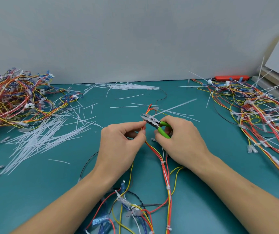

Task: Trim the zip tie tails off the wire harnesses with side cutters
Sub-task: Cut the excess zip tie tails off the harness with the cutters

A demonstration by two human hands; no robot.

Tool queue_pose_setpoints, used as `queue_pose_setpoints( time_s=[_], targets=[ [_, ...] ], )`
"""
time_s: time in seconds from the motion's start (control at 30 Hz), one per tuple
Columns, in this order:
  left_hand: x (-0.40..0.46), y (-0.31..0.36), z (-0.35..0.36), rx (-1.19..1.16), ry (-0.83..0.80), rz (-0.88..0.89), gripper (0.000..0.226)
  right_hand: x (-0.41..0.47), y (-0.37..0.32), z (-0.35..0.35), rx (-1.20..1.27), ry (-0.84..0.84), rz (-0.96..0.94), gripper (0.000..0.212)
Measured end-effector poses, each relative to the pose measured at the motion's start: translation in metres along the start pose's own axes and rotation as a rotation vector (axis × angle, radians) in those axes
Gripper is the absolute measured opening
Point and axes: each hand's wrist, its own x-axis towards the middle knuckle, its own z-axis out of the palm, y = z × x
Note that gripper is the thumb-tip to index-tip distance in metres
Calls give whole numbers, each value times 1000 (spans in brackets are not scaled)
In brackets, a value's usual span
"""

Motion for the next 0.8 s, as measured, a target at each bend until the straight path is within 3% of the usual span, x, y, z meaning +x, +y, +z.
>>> queue_pose_setpoints(
  time_s=[0.47,0.8],
  targets=[
    [1,-2,1,-54,11,-10,26,2,2,1,22,-1,-43,12],
    [2,0,1,-45,3,-10,28,4,2,-1,-66,38,38,14]
  ],
)
